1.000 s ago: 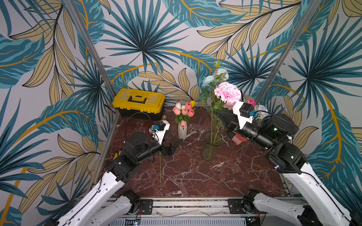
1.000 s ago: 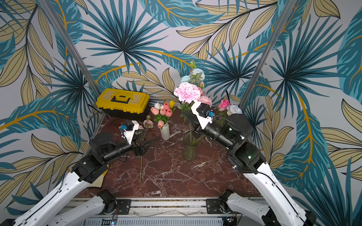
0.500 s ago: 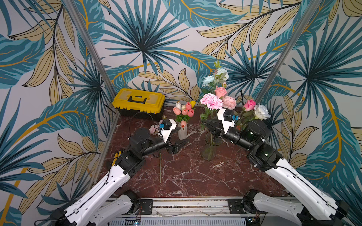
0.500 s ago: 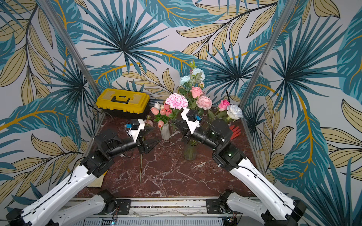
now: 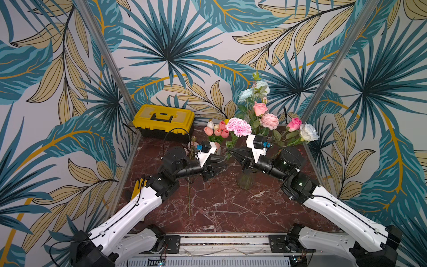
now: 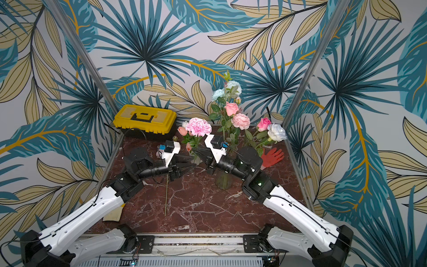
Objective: Pick out pink flowers from the vase
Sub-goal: Place the flower at the center of the board.
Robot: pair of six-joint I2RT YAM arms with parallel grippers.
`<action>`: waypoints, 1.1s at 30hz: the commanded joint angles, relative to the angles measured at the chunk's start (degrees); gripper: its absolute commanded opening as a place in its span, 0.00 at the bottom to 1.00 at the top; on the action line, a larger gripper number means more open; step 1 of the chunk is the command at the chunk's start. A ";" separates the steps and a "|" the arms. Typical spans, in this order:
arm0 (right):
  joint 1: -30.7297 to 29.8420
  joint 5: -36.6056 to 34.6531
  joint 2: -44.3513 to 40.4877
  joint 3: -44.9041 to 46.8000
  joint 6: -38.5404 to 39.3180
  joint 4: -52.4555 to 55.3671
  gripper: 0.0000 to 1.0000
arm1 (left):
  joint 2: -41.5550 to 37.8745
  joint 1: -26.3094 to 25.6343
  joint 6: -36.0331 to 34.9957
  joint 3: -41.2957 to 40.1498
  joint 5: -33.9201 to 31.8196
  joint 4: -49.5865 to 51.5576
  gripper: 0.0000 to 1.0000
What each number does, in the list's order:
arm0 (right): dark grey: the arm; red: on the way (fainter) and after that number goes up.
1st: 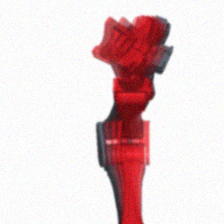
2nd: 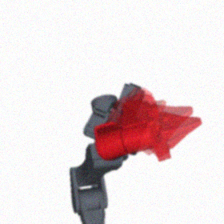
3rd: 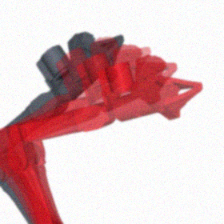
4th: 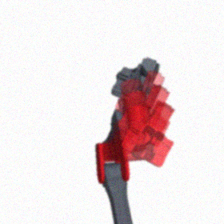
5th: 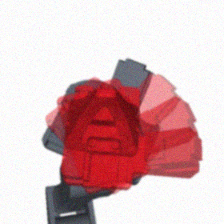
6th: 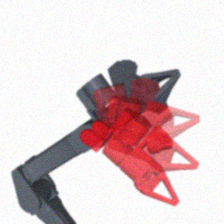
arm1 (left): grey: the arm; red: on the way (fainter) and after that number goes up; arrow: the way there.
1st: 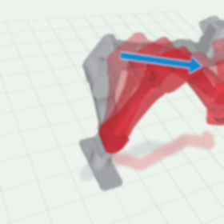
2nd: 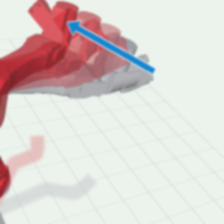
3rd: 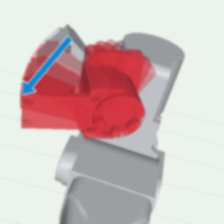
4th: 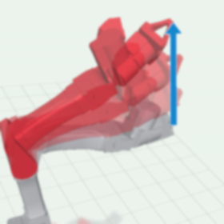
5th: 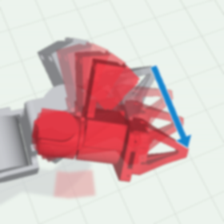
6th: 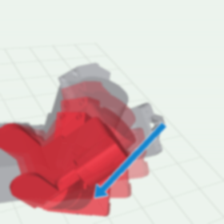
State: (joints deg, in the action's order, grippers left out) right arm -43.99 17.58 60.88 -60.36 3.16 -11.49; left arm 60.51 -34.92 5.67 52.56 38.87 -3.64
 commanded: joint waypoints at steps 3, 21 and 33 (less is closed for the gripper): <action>-0.75 -1.52 0.46 1.77 -0.98 -1.29 0.00 | 0.07 -0.24 1.28 1.76 2.09 -1.63 0.04; -1.28 -3.66 -4.09 3.66 -1.78 1.39 0.42 | -11.87 6.93 12.89 -11.77 -14.95 -4.30 0.00; -1.28 -5.96 -11.27 6.51 -2.03 5.03 0.43 | -9.66 12.58 21.64 -18.49 -29.91 5.47 0.00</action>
State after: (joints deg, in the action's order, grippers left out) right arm -44.99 12.91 50.65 -55.51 1.08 -8.36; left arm 48.25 -23.66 24.43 35.51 11.62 -0.97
